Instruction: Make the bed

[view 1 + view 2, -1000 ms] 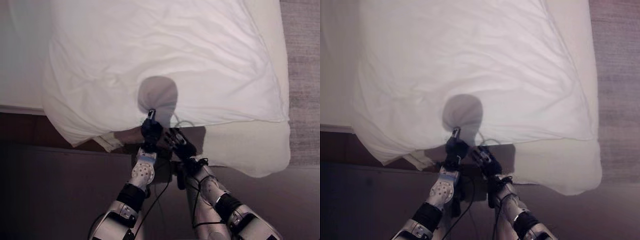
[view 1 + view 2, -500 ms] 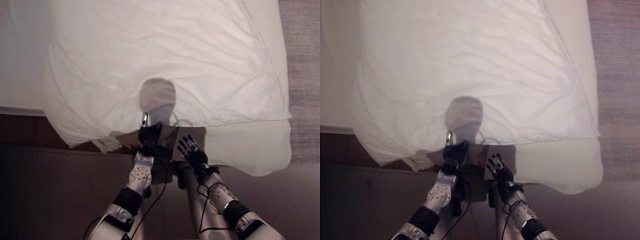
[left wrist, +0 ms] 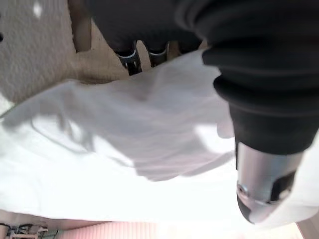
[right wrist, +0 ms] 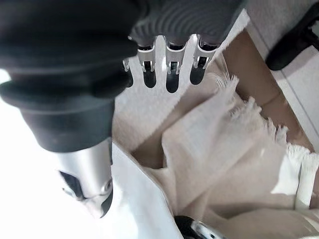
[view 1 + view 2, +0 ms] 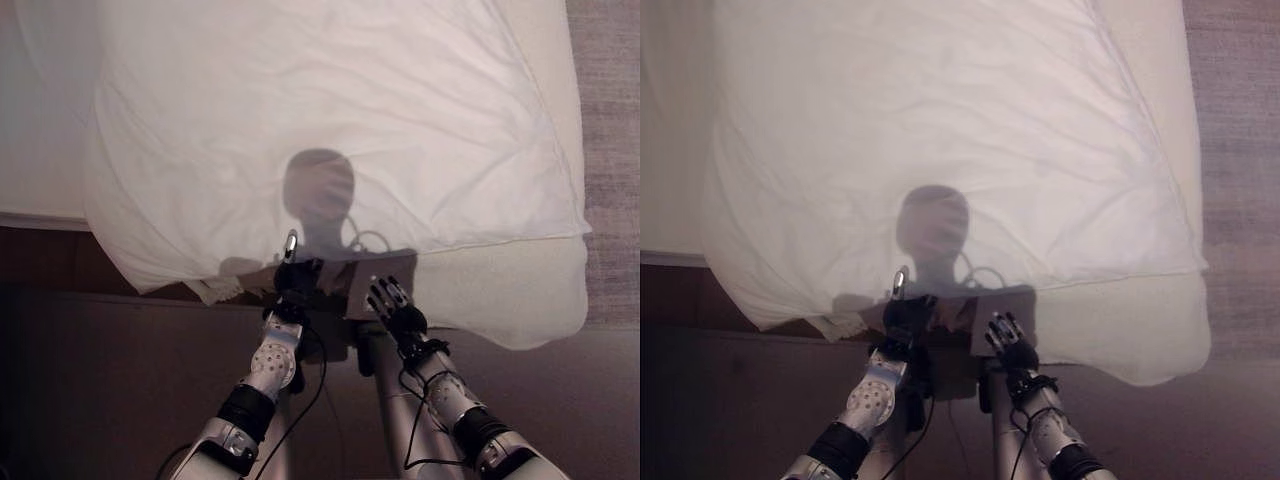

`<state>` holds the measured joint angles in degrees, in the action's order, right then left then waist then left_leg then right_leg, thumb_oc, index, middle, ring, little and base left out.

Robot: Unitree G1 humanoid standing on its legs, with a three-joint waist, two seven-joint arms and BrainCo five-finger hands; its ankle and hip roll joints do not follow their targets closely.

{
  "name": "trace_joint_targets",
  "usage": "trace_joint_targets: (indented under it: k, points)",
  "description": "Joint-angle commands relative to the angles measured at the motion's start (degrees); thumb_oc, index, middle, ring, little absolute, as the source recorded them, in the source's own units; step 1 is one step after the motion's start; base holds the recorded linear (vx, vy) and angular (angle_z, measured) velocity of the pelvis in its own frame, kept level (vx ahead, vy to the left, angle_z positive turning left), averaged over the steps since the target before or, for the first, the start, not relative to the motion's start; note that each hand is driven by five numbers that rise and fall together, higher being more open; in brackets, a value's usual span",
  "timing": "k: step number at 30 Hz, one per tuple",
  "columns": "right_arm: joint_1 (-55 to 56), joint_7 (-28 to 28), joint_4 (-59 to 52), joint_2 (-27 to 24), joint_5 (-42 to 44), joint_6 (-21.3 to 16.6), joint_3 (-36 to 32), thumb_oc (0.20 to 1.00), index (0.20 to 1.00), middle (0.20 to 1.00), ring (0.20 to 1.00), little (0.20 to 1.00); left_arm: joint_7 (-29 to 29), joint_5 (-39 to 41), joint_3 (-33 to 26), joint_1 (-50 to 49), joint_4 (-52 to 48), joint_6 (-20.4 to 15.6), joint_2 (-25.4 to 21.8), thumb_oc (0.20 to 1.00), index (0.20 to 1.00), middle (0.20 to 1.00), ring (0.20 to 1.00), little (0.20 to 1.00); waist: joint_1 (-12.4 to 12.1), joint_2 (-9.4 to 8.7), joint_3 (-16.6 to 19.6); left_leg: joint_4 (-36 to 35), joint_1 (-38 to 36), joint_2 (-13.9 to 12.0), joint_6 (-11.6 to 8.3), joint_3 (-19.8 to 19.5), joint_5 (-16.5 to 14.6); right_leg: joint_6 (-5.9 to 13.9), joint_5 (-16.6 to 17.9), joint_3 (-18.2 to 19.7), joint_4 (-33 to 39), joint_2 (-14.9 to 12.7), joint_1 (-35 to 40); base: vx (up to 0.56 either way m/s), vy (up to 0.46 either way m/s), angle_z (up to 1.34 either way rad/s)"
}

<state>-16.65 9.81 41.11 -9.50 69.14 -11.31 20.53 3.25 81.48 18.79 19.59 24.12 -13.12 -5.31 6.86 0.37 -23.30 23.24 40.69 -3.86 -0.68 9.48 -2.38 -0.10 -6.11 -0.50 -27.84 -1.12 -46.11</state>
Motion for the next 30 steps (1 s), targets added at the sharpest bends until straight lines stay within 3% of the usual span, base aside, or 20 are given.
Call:
trace_joint_targets:
  k: [1,5,17,25,30]
  points:
    - [3.5,0.0,-3.1,-0.8,-1.2,-0.2,0.4,1.000,1.000,1.000,1.000,1.000,-4.2,-4.1,0.1,-1.4,-1.7,-0.5,-1.1,1.000,1.000,1.000,1.000,1.000,0.5,1.78,1.6,1.8,2.0,-1.3,-2.47,-1.0,0.5,5.80,4.6,1.2,3.7,-0.8,2.4,0.00,0.000,0.00]
    - [3.6,-0.9,-3.0,-1.8,-1.1,0.9,0.0,1.000,1.000,1.000,1.000,1.000,-11.0,-4.1,-0.4,-1.6,-2.2,-2.0,-1.8,1.000,1.000,1.000,1.000,1.000,0.7,2.09,1.4,2.0,2.0,-1.5,-2.45,-0.6,0.5,5.92,4.6,1.5,3.4,-0.8,2.2,0.00,0.000,0.00]
    - [4.3,-2.9,-4.7,-3.7,-2.7,1.7,-1.4,1.000,1.000,1.000,1.000,1.000,-21.9,-8.4,-4.0,-3.3,-9.4,-5.1,-2.8,1.000,1.000,1.000,1.000,1.000,0.9,2.45,1.1,2.4,2.2,-1.6,-2.39,-0.1,0.5,6.06,4.7,1.8,3.2,-0.8,1.9,0.00,0.000,0.00]
    - [4.4,-3.6,-5.9,-4.5,-3.7,1.5,-1.7,1.000,1.000,1.000,1.000,1.000,-24.1,-8.9,-4.1,-5.0,-13.3,-5.8,-3.5,1.000,1.000,1.000,1.000,1.000,0.7,2.81,0.9,2.1,2.2,-1.4,-2.16,0.0,0.6,6.15,4.8,2.0,3.3,-1.0,1.7,0.00,0.000,0.00]
    - [4.5,-3.4,-5.5,-4.2,-4.1,0.6,-2.0,1.000,1.000,1.000,1.000,1.000,-22.3,-7.6,-4.9,-4.5,-13.7,-6.6,-3.0,1.000,1.000,1.000,1.000,1.000,0.8,2.72,0.8,2.0,2.0,-1.4,-2.15,0.1,0.4,6.15,4.7,2.1,3.2,-0.9,1.7,0.00,0.000,0.00]
